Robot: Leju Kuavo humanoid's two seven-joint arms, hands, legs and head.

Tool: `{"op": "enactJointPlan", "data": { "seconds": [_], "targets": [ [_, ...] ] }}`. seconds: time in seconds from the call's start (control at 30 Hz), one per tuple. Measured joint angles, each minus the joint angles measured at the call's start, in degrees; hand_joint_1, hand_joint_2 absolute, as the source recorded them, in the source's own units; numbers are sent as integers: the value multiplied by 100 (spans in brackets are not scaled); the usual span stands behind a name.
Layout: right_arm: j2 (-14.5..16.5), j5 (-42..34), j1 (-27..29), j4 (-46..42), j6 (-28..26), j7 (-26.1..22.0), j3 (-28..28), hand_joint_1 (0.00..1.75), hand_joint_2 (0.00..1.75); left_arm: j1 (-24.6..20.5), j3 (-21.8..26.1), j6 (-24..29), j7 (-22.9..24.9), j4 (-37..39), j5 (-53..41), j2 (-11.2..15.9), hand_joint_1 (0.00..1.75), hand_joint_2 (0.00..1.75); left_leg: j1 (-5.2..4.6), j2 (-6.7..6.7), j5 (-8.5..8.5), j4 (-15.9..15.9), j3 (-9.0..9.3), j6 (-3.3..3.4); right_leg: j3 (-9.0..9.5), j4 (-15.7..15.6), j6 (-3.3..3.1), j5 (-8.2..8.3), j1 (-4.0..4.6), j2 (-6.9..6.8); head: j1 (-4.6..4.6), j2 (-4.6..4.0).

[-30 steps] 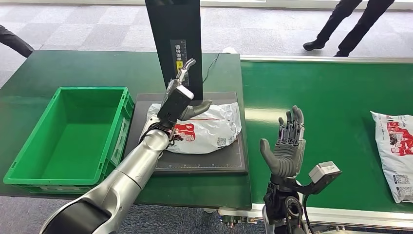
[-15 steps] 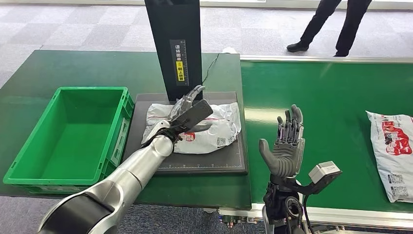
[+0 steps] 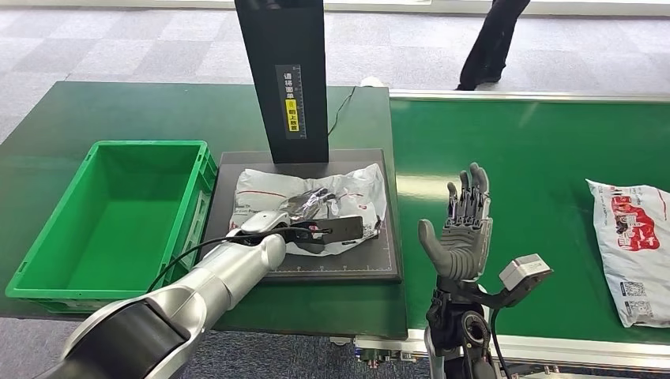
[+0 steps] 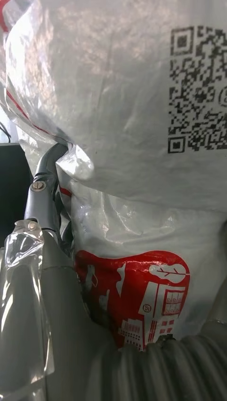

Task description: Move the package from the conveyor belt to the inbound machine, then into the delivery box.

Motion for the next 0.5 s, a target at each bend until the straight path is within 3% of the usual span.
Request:
{"op": "enactJointPlan", "data": {
  "seconds": [0.13, 0.27, 0.5],
  "targets": [
    [0, -7, -24, 14, 0, 0, 44, 0, 175, -21, -35, 3, 1, 36, -3, 0, 6, 175, 0, 0, 0, 0, 1, 0, 1, 0, 0, 0, 0, 0, 0, 0],
    [0, -11, -57, 39, -1, 1, 69, 0, 175, -18, -39, 135, -102, 60, 16, 8, 172, 175, 0, 0, 0, 0, 1, 0, 1, 0, 0, 0, 0, 0, -1, 0],
    [0, -21, -60, 45, -20, 0, 86, 0, 175, -6, 87, 518, -595, 81, 225, 39, 175, 175, 0, -1, 0, 1, 0, 0, 1, 0, 0, 0, 0, -1, 0, 0]
  ]
}}
